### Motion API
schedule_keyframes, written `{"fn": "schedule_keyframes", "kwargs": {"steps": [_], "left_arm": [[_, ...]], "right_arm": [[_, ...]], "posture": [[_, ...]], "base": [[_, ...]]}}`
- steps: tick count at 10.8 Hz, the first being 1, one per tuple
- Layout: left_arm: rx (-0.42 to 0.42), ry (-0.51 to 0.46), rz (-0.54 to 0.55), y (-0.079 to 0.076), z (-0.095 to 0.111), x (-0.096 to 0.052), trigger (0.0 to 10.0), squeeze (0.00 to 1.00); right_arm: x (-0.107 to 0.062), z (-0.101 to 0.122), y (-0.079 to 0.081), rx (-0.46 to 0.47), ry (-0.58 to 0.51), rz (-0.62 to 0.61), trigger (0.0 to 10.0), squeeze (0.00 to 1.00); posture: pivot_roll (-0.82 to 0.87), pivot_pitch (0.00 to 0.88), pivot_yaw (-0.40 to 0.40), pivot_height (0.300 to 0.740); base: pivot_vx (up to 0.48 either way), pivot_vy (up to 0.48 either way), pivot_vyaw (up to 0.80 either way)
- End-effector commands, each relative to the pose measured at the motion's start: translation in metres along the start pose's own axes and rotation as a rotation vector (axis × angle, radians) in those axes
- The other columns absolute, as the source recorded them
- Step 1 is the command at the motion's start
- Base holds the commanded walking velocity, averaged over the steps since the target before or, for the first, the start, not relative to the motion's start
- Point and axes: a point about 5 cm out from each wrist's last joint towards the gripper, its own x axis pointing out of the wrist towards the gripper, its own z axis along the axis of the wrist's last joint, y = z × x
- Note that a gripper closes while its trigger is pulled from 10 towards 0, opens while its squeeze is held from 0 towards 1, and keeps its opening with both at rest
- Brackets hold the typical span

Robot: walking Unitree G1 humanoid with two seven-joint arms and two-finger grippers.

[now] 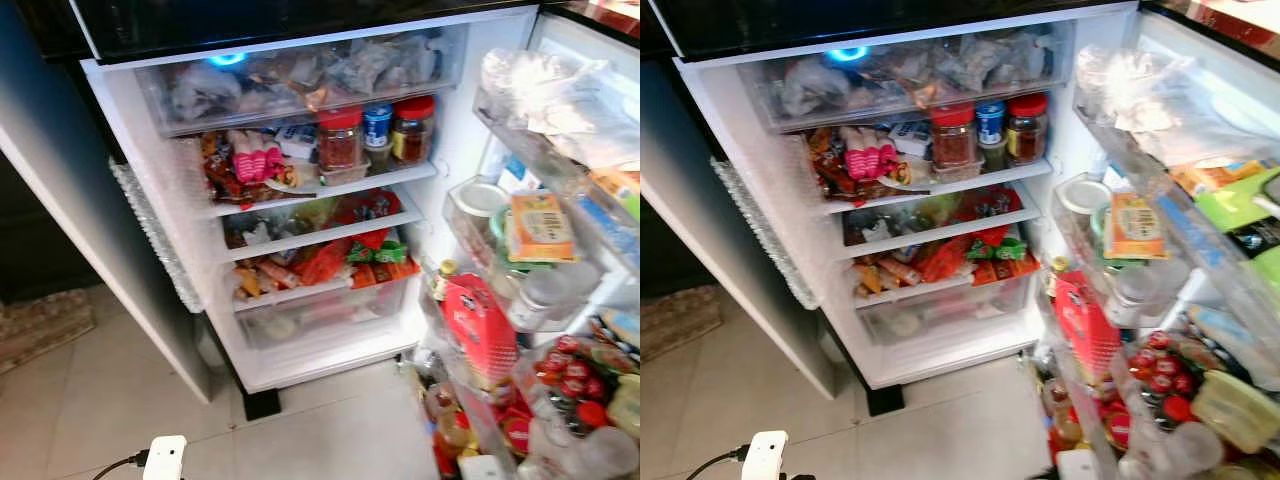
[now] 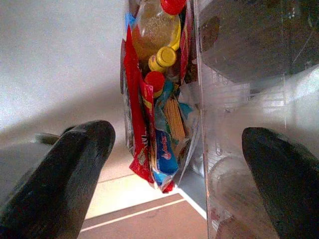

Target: Restocking fridge

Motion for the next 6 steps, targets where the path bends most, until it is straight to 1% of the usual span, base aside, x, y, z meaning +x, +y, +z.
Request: {"fn": "schedule_keyframes", "kwargs": {"steps": [1,3,4,5,6], "left_arm": [[0.019,0.008,0.010,0.006,-0.001,-0.001,10.0,0.00],[0.022,0.009,0.010,0.006,-0.001,-0.001,10.0,0.00],[0.024,0.008,0.009,0.006,-0.001,-0.001,10.0,0.00],[0.026,0.009,0.009,0.006,-0.001,-0.001,10.0,0.00],[0.033,0.009,0.009,0.007,0.000,-0.002,10.0,0.00]], "right_arm": [[0.005,0.004,-0.032,0.016,-0.005,-0.090,10.0,0.00],[0.005,0.002,-0.040,0.005,0.001,-0.108,10.0,0.00],[0.005,-0.002,-0.049,0.008,0.011,-0.127,10.0,0.00],[0.005,-0.003,-0.051,0.014,0.016,-0.133,10.0,0.00],[0.005,-0.004,-0.050,0.044,0.020,-0.113,10.0,0.00]], "posture": [[-0.12,0.000,0.054,0.740],[-0.12,0.000,0.055,0.740],[-0.13,0.000,0.055,0.740],[-0.13,0.000,0.057,0.740],[-0.13,0.000,0.058,0.740]], "base": [[0.000,0.000,0.00],[0.000,0.000,0.00],[0.000,0.000,0.00],[0.000,0.000,0.00],[0.000,0.000,0.00]]}}
